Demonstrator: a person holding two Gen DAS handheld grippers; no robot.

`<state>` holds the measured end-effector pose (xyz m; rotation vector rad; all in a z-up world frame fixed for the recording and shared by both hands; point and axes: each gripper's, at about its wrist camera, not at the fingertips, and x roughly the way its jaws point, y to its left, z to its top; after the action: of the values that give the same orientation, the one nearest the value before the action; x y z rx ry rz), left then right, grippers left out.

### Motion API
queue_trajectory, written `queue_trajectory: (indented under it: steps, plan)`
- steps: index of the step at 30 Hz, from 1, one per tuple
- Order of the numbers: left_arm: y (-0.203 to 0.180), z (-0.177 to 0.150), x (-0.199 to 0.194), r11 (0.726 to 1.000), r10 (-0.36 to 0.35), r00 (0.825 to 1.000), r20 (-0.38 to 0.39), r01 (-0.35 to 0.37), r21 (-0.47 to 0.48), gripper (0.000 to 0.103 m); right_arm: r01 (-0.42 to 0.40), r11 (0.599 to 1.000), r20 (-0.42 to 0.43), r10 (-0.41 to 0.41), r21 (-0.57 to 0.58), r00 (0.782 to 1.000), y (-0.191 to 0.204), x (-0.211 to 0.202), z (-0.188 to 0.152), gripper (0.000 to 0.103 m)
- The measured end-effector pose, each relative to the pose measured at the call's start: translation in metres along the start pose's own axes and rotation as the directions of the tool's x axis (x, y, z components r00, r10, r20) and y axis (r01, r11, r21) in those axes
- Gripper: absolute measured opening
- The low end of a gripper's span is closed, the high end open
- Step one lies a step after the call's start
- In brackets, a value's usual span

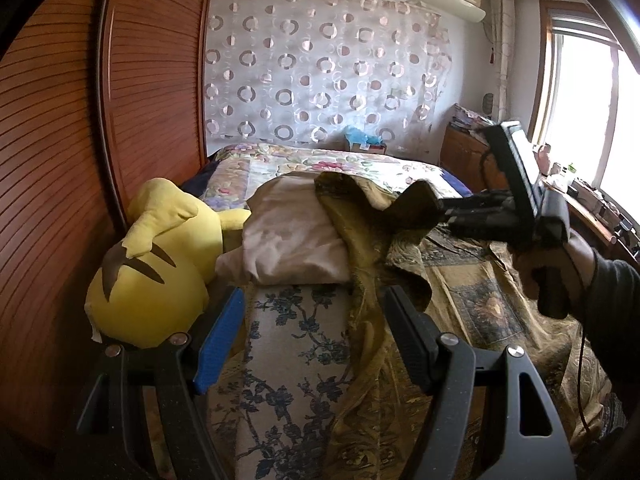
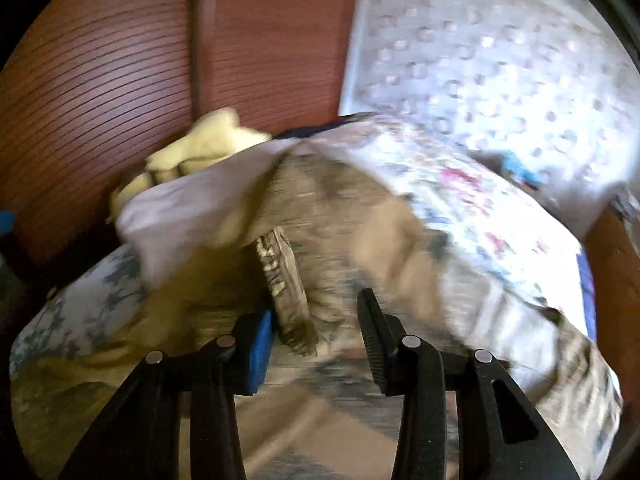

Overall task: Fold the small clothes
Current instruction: 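Lay the folded side down with the right gripper and open it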

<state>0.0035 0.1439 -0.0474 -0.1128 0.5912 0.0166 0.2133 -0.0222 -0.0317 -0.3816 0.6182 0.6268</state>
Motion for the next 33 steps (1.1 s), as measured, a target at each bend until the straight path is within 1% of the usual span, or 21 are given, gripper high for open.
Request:
queue_trajectory:
  steps: [2, 4, 5, 9, 11, 12, 13, 17, 18, 20, 23, 29, 33]
  plan:
    - [-0.004, 0.002, 0.004, 1.0, -0.004, 1.0, -0.009, 0.004, 0.004, 0.073, 0.034, 0.998, 0.006, -0.034, 0.05, 0.999, -0.019, -0.006, -0.002, 0.042]
    - [-0.009, 0.002, 0.009, 1.0, -0.008, 1.0, -0.017, 0.009, 0.007, 0.073, 0.041, 0.996, 0.01, -0.042, 0.074, 0.999, -0.032, -0.011, -0.004, 0.042]
    - [-0.011, 0.002, 0.011, 1.0, -0.014, 1.0, -0.02, 0.014, 0.009, 0.073, 0.061, 0.995, 0.012, -0.062, 0.081, 0.998, -0.038, -0.013, -0.006, 0.042]
    - [-0.022, 0.004, 0.022, 0.999, -0.036, 0.999, -0.039, 0.037, 0.021, 0.073, 0.095, 0.991, 0.009, -0.096, 0.099, 0.995, -0.047, -0.021, -0.008, 0.042]
    - [-0.028, 0.005, 0.028, 0.998, -0.047, 0.998, -0.052, 0.049, 0.028, 0.073, 0.096, 0.99, 0.011, -0.097, 0.102, 0.995, -0.052, -0.028, -0.013, 0.043]
    - [-0.031, 0.005, 0.031, 0.998, -0.054, 0.997, -0.056, 0.055, 0.032, 0.073, 0.103, 0.99, 0.013, -0.105, 0.1, 0.994, -0.05, -0.034, -0.015, 0.046]
    - [-0.033, 0.007, 0.033, 0.998, -0.059, 0.997, -0.058, 0.061, 0.035, 0.073, 0.107, 0.989, 0.015, -0.109, 0.1, 0.994, -0.047, -0.044, -0.019, 0.047]
    - [-0.047, 0.012, 0.039, 0.995, -0.082, 0.995, -0.062, 0.085, 0.052, 0.073, 0.081, 0.991, 0.018, -0.083, 0.107, 0.996, -0.047, -0.072, -0.04, 0.048]
    - [-0.05, 0.013, 0.04, 0.994, -0.086, 0.994, -0.062, 0.089, 0.055, 0.073, 0.075, 0.991, 0.014, -0.077, 0.109, 0.997, -0.052, -0.079, -0.041, 0.049]
    - [-0.056, 0.013, 0.043, 0.993, -0.098, 0.993, -0.064, 0.102, 0.061, 0.073, 0.058, 0.991, 0.009, -0.059, 0.117, 0.998, -0.056, -0.093, -0.059, 0.049]
    - [-0.067, 0.014, 0.048, 0.99, -0.111, 0.991, -0.072, 0.116, 0.074, 0.073, 0.065, 0.988, -0.002, -0.065, 0.143, 0.998, -0.068, -0.117, -0.089, 0.049]
    - [-0.091, 0.018, 0.056, 0.984, -0.139, 0.987, -0.082, 0.147, 0.104, 0.073, 0.116, 0.963, -0.028, -0.112, 0.243, 0.993, -0.101, -0.16, -0.142, 0.049]
    - [-0.109, 0.021, 0.063, 0.978, -0.156, 0.983, -0.093, 0.167, 0.126, 0.073, 0.184, 0.934, -0.061, -0.173, 0.305, 0.983, -0.126, -0.184, -0.175, 0.049]
